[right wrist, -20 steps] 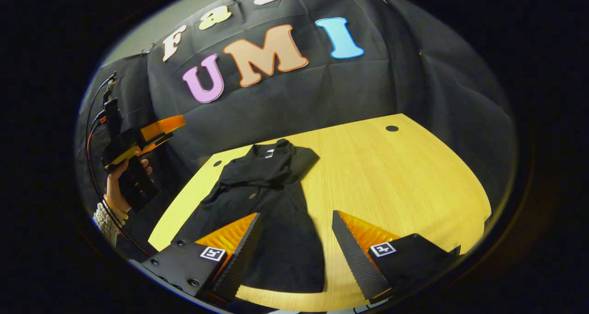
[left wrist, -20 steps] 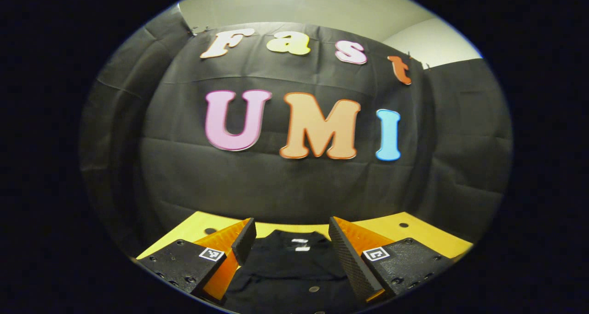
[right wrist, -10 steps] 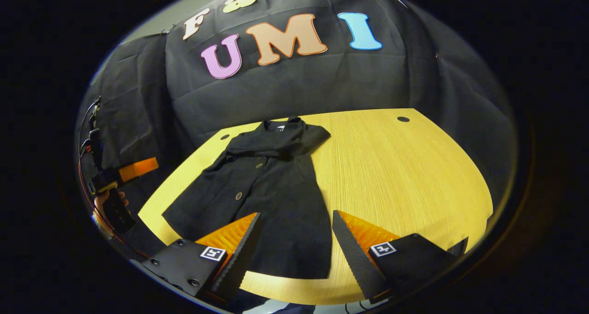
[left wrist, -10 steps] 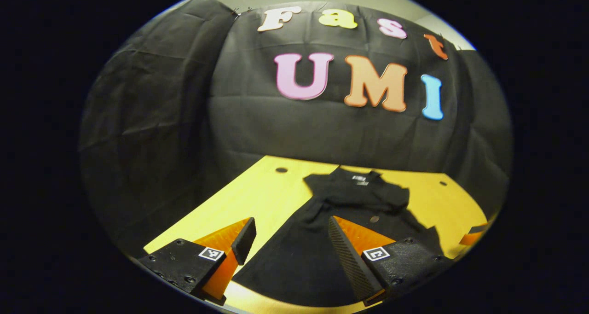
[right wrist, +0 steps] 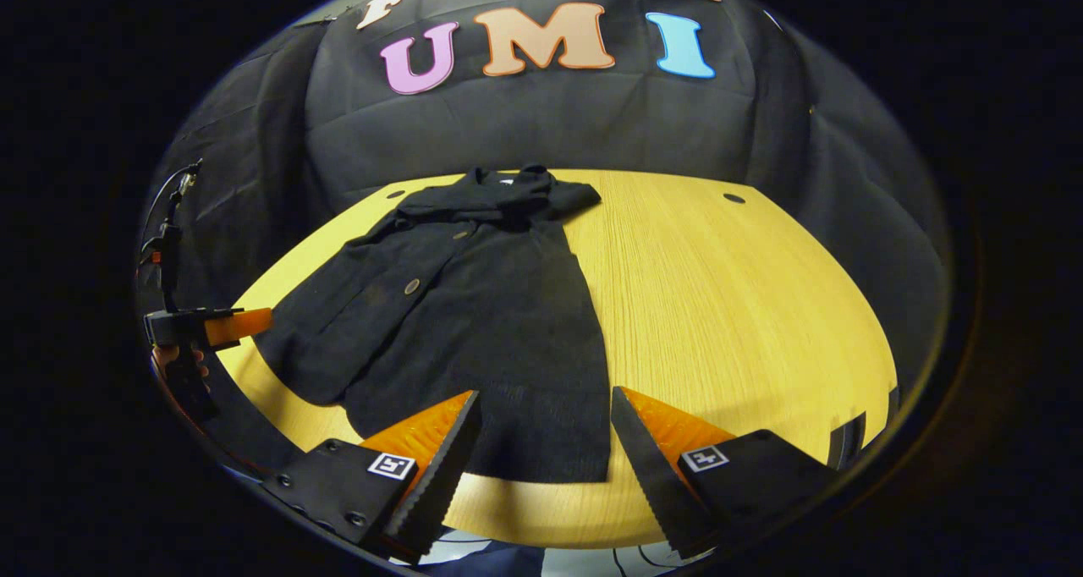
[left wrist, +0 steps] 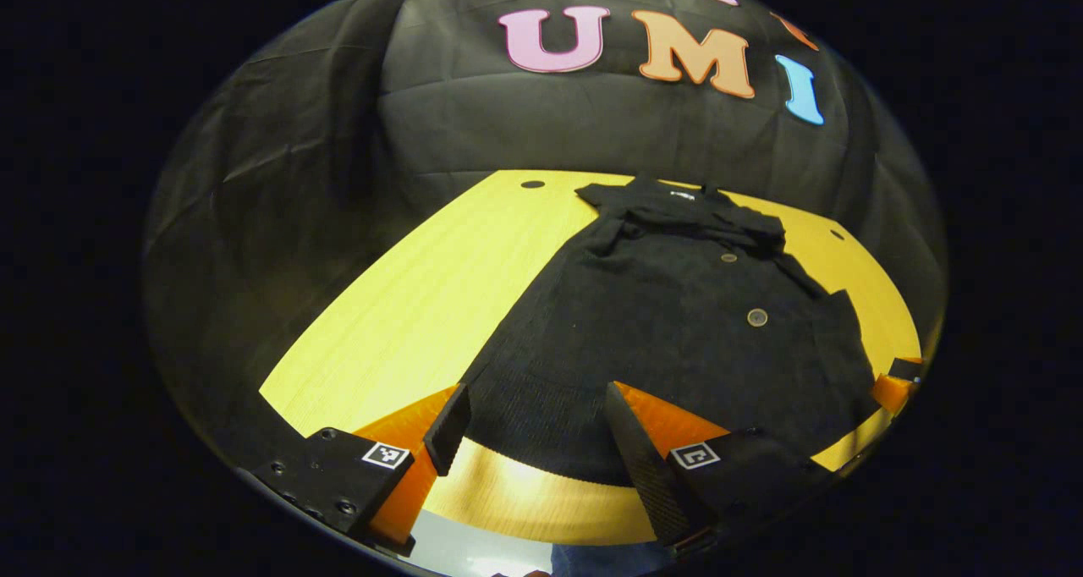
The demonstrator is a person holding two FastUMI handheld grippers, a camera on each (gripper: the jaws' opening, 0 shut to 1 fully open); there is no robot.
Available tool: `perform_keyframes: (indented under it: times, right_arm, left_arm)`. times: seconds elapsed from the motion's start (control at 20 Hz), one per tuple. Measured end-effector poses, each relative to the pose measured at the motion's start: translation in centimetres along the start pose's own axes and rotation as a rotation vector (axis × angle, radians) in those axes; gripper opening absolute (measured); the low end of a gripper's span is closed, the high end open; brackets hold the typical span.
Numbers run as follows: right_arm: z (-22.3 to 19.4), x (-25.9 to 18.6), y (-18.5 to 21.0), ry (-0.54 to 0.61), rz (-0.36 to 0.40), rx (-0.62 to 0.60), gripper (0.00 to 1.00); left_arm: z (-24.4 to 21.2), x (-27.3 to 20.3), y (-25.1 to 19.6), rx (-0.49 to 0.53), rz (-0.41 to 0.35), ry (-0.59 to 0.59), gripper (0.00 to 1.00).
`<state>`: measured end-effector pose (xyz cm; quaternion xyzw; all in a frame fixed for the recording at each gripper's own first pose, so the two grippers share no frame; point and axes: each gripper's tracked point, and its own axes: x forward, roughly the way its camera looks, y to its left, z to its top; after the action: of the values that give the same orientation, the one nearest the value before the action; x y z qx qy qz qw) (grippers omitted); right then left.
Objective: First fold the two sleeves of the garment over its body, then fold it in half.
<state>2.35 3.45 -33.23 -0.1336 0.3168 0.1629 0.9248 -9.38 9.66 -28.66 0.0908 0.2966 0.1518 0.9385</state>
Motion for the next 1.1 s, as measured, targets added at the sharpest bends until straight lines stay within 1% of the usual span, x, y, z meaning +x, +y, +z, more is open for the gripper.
perform_keyframes:
  times: [0.15, 0.35, 0.4, 0.45, 0.5, 0.8, 0.9, 0.95, 1.0, 1.05, 1.1]
  right_arm:
    - [-1.5, 0.3, 0.1, 0.039, -0.004, 0.028, 0.98]
    - [-2.5, 0.6, 0.1, 0.074, -0.018, 0.022, 0.98]
    - [-2.3, 0.8, 0.1, 0.072, -0.021, 0.012, 0.98]
    - [-2.3, 0.9, 0.1, 0.075, -0.024, 0.0, 0.93]
    - [-2.3, 0.8, 0.0, 0.076, -0.028, -0.015, 0.98]
    - [-2.4, 0.8, 0.1, 0.061, -0.024, -0.024, 0.98]
    - [-2.6, 0.9, 0.3, 0.056, -0.02, -0.018, 0.98]
    - [-2.6, 0.9, 0.8, 0.056, -0.008, -0.028, 0.91]
    - [-2.7, 0.8, 1.4, 0.059, 0.006, -0.046, 0.81]
    - [-2.7, 0.8, 1.7, 0.06, 0.017, -0.064, 0.73]
    - [-2.7, 0.7, 2.0, 0.065, 0.03, -0.076, 0.58]
  left_arm:
    - [-1.4, 1.0, 0.5, 0.042, 0.005, 0.053, 0.95]
    - [-2.2, 1.9, 0.4, 0.023, -0.001, 0.096, 0.93]
    - [-2.3, 1.8, 0.6, 0.012, -0.001, 0.095, 0.93]
    - [-2.2, 1.9, 0.5, 0.004, -0.003, 0.089, 0.95]
    - [-2.5, 1.8, 0.5, 0.002, -0.004, 0.098, 0.94]
    - [-2.5, 2.1, 0.4, -0.026, -0.013, 0.059, 0.95]
    - [-2.7, 2.0, 0.1, -0.012, -0.029, 0.045, 0.94]
    - [-2.8, 2.0, -0.2, -0.006, -0.043, 0.042, 0.91]
    - [-2.7, 2.0, -0.5, -0.001, -0.053, 0.039, 0.89]
    - [-2.8, 2.0, -0.9, 0.006, -0.068, 0.043, 0.81]
    - [-2.8, 2.0, -1.4, 0.017, -0.084, 0.043, 0.72]
